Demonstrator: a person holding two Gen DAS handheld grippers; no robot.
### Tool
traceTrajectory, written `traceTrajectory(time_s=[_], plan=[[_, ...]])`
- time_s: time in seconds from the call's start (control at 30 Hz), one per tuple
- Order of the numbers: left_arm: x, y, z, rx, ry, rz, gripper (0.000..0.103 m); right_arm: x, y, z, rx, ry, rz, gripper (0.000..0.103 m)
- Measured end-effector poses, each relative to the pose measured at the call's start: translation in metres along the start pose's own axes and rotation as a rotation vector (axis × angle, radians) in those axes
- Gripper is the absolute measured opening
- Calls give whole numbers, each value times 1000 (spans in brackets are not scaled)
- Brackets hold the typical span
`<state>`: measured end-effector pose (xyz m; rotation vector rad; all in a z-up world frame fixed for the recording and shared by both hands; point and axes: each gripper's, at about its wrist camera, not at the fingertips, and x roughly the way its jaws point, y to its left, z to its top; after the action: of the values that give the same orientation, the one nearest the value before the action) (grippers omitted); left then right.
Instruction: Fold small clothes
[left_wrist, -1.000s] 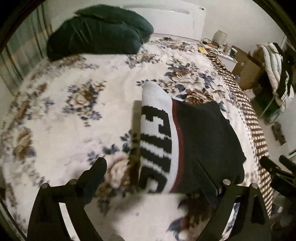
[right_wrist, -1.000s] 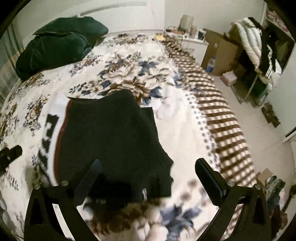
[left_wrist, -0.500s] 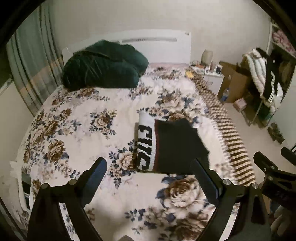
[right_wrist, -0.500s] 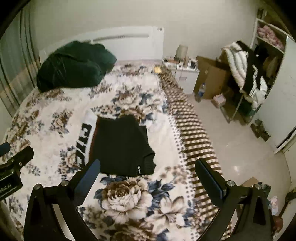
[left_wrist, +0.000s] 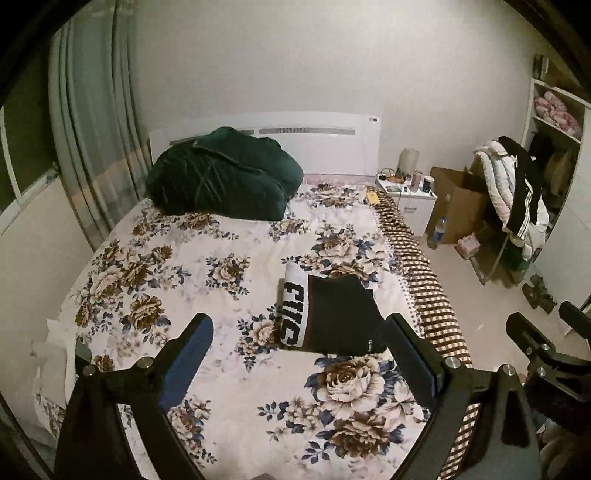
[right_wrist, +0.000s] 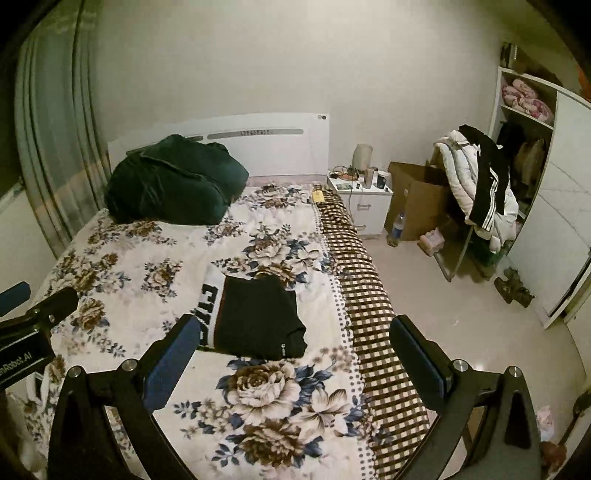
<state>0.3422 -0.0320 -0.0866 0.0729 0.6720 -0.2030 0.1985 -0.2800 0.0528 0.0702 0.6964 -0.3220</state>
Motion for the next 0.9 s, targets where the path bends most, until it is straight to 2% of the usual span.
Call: traceTrajectory(time_s=[0.37, 0.47, 0.53, 0.9], plan=[[-40, -9, -10, -7, -11, -6, 95, -74, -9, -8, 5, -6, 50, 103], [-44, -10, -13, -11, -13, -9, 95, -82, -13, -12, 0, -2, 46, 103], [-46, -10, -15, -19, -12, -6, 100, -82, -18, -11, -2, 3, 51, 103], [-53, -11, -18, -17, -15, 17, 100, -85, -24, -9, -13, -1, 54, 103]])
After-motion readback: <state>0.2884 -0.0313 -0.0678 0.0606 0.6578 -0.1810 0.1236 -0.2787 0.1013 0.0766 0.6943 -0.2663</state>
